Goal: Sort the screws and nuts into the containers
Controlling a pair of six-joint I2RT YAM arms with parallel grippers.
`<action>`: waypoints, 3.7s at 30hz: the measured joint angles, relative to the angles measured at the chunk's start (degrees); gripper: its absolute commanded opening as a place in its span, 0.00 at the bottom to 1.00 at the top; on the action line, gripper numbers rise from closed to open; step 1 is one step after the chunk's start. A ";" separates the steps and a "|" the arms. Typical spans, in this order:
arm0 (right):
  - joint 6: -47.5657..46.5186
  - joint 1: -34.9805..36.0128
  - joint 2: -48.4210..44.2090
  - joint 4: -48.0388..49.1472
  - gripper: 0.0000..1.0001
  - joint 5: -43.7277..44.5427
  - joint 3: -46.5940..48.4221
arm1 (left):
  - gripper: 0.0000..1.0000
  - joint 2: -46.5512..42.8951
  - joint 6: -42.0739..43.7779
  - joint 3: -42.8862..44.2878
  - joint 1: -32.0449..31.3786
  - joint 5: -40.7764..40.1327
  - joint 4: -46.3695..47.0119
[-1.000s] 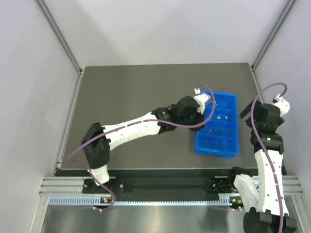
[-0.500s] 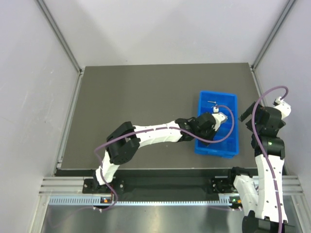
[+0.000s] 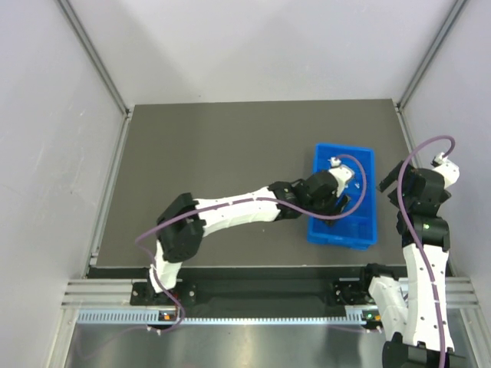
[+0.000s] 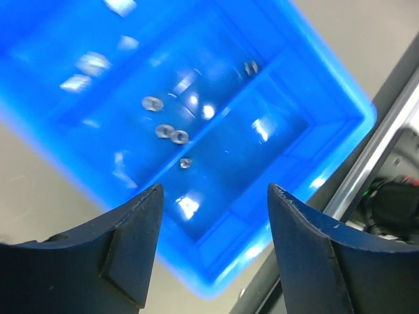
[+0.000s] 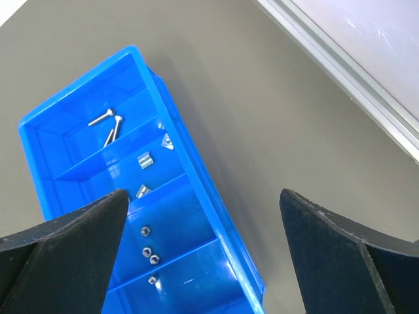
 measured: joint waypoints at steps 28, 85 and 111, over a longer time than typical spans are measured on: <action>0.11 0.00 5.53 1.90 1.00 -1.42 -0.02 | 0.55 3.28 -7.96 -3.82 15.52 -15.10 -13.75; 0.22 0.00 3.93 3.15 1.00 0.00 -0.57 | 0.11 -4.37 -10.88 -0.57 12.81 -9.20 -11.93; 0.02 0.00 3.67 2.89 1.00 1.03 -0.46 | 0.68 8.48 -7.58 10.73 5.01 -3.96 -2.49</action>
